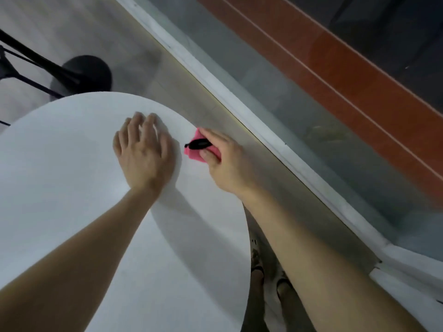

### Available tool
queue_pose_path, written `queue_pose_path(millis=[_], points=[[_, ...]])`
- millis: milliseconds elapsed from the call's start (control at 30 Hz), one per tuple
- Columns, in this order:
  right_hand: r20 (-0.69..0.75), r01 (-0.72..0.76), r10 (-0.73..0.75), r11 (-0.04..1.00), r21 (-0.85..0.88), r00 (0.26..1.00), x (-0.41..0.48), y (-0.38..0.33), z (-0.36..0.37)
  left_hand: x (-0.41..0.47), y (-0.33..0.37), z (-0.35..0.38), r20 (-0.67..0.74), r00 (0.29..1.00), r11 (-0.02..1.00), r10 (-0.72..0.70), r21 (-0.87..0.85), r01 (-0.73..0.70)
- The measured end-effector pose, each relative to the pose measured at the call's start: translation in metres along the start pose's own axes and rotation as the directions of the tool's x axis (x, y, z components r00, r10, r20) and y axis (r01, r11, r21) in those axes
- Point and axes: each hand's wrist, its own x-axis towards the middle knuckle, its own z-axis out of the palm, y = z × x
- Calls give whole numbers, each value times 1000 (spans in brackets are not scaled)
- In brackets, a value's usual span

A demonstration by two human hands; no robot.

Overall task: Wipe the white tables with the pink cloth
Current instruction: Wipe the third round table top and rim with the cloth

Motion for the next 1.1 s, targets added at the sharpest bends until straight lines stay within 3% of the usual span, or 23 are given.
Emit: queue_pose_path(millis=[100,233,367,600,733,867,1100], points=[[52,54,-52,998,-23,997,48,-6,10,0,1,0,-32,999,1000,-8,5,8],[43,11,-17,991,136,999,-6,3,-1,-1,4,-5,11,1000,1000,-15,9,15],[41,6,-9,995,95,999,-36,8,-16,-2,9,-8,15,1000,999,-19,26,19],[322,144,-163,986,81,933,148,-26,39,0,6,-7,26,995,994,-97,-39,98],[346,83,-127,987,139,930,115,-18,16,-1,5,-8,33,967,968,-251,31,250],[375,88,-135,986,139,917,67,4,-26,0,7,-6,44,963,964,-266,26,265],[493,166,-198,980,108,847,202,-44,72,1,7,-7,37,968,968,-248,40,246]])
